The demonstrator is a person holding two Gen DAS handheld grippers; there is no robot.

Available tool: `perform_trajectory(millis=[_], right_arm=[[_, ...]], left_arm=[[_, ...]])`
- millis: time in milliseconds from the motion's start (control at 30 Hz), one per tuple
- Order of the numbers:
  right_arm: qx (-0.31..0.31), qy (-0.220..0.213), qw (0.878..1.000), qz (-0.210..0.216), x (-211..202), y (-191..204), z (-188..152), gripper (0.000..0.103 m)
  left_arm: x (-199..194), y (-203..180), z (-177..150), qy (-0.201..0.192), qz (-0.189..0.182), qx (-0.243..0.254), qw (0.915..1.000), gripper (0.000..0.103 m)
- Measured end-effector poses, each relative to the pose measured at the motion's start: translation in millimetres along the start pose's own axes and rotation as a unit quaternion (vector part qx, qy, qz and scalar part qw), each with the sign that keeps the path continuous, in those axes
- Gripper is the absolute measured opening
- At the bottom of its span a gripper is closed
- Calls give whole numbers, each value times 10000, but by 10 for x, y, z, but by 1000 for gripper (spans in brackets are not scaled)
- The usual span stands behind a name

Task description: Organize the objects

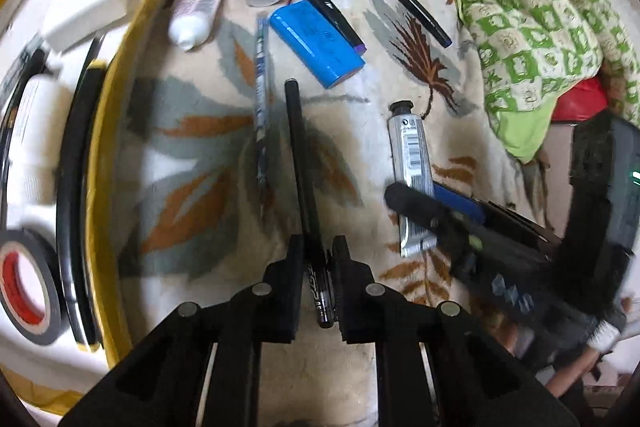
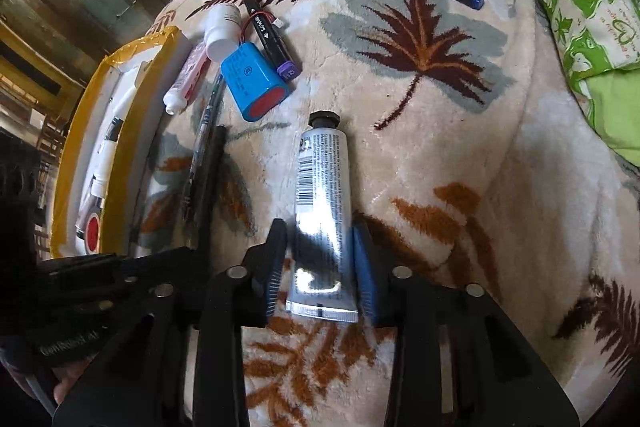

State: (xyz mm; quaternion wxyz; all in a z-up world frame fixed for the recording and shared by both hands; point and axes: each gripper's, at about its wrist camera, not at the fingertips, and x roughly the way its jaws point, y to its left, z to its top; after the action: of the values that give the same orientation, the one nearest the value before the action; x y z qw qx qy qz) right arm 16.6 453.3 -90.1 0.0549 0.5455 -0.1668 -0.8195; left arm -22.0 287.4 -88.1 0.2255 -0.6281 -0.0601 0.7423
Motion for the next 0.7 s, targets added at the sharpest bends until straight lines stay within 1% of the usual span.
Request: perform_trajectory(millis=[33,100,167,200,233,367,433,467,567,600,700], right_arm=[[-45,22,10000,24,5,21,10,44],[-163,45,9998,-45,20,54,5,44],[-183,30,9998,-92,25,48,-7,40],[-191,24,9997,-147,26,42,-9,32],[-167,14,9997,-194,22,29,-2,30],[99,-12,10000,-4,-54,11,32,30],[173,-17,9995,251,-118,99,46,30],[154,-36,9994,297,-150,160,45,30],[-15,-131,9989,459,-270,447,62,30],[-74,-157,9983,559,-308,548,74,30],[-314,-286,9966,703,-420,859,127,30]], left_arm=[[49,-47,27,30,110,53,9999,14],[93,-144,19,-66,392,372,9985,14],[87,-183,-21,-180,486,531,9972,12],[69,-175,-52,-272,468,545,9970,11],[46,-158,-70,-350,413,525,9972,10],[-203,3,-107,-779,-29,236,9967,8],[-355,114,-138,-1006,-351,25,9943,8],[-452,178,-167,-1146,-482,-75,9922,8],[-656,320,-228,-1515,-668,-354,9856,8],[-750,382,-255,-1668,-759,-464,9820,8],[-996,575,-358,-1969,-973,-695,9731,8]])
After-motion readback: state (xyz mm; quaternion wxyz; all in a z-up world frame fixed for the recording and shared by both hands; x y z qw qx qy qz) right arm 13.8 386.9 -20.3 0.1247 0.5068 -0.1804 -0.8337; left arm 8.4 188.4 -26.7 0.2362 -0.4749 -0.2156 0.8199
